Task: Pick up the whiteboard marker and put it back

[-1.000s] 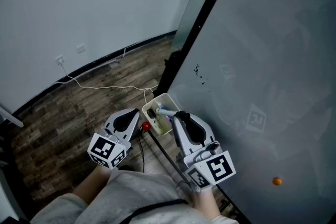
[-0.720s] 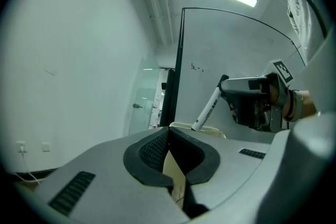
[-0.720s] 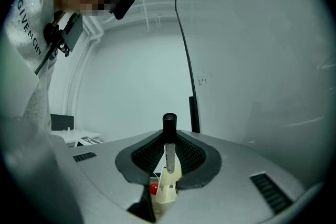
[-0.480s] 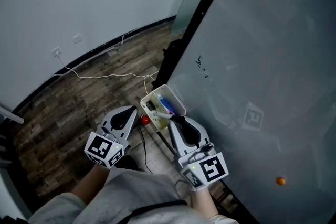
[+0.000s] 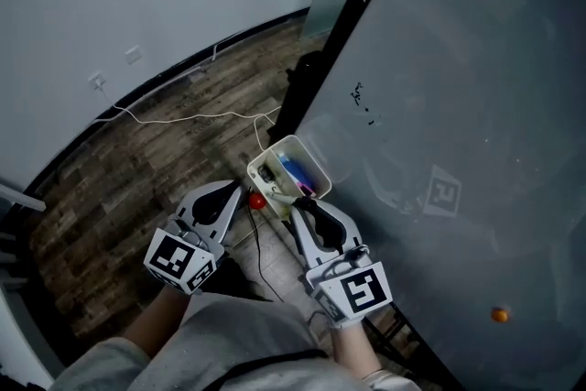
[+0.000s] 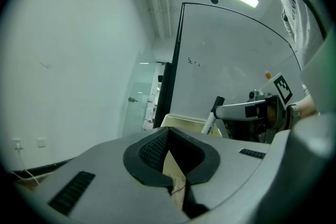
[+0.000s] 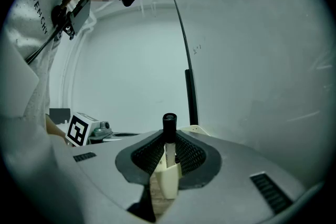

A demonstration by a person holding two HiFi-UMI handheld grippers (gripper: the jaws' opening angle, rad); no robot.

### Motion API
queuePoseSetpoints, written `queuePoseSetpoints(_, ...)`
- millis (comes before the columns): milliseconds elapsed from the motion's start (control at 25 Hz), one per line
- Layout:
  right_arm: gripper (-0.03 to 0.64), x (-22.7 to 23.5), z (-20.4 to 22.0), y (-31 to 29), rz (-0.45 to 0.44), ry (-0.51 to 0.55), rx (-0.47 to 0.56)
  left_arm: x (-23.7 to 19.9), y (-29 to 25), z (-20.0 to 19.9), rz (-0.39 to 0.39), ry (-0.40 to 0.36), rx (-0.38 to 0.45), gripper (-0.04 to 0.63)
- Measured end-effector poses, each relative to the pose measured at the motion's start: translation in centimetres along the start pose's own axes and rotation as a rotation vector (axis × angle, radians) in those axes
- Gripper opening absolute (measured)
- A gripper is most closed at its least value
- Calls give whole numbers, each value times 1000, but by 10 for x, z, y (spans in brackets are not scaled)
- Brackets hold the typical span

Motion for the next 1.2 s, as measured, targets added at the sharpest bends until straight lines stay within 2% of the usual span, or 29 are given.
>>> queuePoseSetpoints(240,77,-9,-1,-7,-18,-3,5,-3,3,1,3,13,2,15)
queuePoseSetpoints(360,77,-9,7,-6,2,27,-27,-4,3,2,5,17,-1,15)
queuePoseSetpoints(480,77,-10,7,-8,14,39,-12,-4,3,4,10,21,0,15)
queuePoseSetpoints(960,77,-16,10,-12,-1,106,-16,-4,3,14,-3,48,-6,15)
queuePoseSetpoints(1200,78,-19,14,-8,-10,101,-8,-4,4,19,-9,60,-6,15)
Point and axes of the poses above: the fingertips, and each gripper's own axes: y backward along the fingers, x to its right, z out of its underside, the point moved 4 cm from there along y, backward along the fingers, and after that the axes turned 1 degree about -z, right-handed, at the moved point
